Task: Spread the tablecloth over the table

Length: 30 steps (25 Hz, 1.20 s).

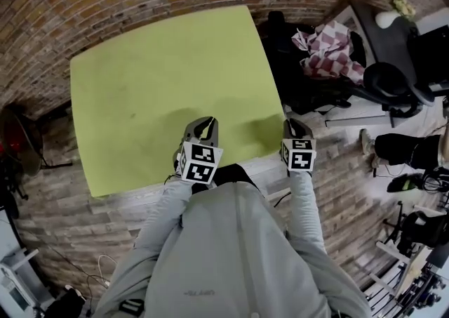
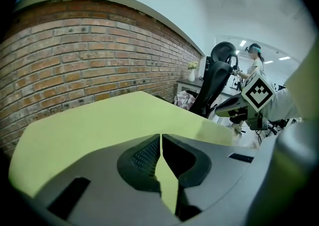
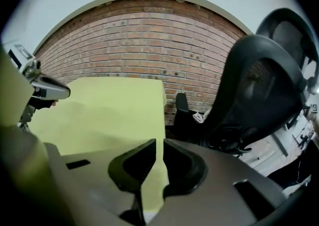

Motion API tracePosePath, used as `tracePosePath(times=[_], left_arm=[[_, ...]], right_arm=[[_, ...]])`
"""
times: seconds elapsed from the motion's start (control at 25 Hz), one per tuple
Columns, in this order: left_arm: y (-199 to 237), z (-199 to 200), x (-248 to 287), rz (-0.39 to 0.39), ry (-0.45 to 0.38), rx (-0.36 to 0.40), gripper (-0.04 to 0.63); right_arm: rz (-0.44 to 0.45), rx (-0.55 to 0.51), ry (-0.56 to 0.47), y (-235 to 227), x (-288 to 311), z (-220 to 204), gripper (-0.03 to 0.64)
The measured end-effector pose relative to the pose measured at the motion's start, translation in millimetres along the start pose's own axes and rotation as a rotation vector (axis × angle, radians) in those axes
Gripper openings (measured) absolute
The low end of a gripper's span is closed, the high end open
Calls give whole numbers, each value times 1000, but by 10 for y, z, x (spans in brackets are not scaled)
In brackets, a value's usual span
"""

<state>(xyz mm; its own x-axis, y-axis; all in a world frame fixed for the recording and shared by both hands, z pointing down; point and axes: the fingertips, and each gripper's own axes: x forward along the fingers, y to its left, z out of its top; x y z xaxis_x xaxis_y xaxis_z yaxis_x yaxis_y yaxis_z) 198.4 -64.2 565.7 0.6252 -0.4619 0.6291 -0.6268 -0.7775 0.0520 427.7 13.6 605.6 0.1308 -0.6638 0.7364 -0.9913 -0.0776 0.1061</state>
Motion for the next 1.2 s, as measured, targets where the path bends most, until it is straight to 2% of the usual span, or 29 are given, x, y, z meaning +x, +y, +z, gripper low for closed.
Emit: tracePosePath(times=[0.28,0.52,0.76,1.04,1.2], left_arm=[[574,31,-616,91,-72,-25,29],[1282,-78,-1385,228,-154,-93,29],[1834,-248,-2177,338,-236,-150,29],[2000,-184,-2803,336,-379,-164,28],[1958,-193,-3057,325,-430,-155,28]], right_arm=[[120,-101,-112,1054,-22,729,28],[225,-129,-266,1914,-282,1356,28],[283,-119,-441,2456,-754,1800,26],[402,-90,-610,2910,-1313,2015,26],[415,-67,-698,3011,-1606,2009,25]])
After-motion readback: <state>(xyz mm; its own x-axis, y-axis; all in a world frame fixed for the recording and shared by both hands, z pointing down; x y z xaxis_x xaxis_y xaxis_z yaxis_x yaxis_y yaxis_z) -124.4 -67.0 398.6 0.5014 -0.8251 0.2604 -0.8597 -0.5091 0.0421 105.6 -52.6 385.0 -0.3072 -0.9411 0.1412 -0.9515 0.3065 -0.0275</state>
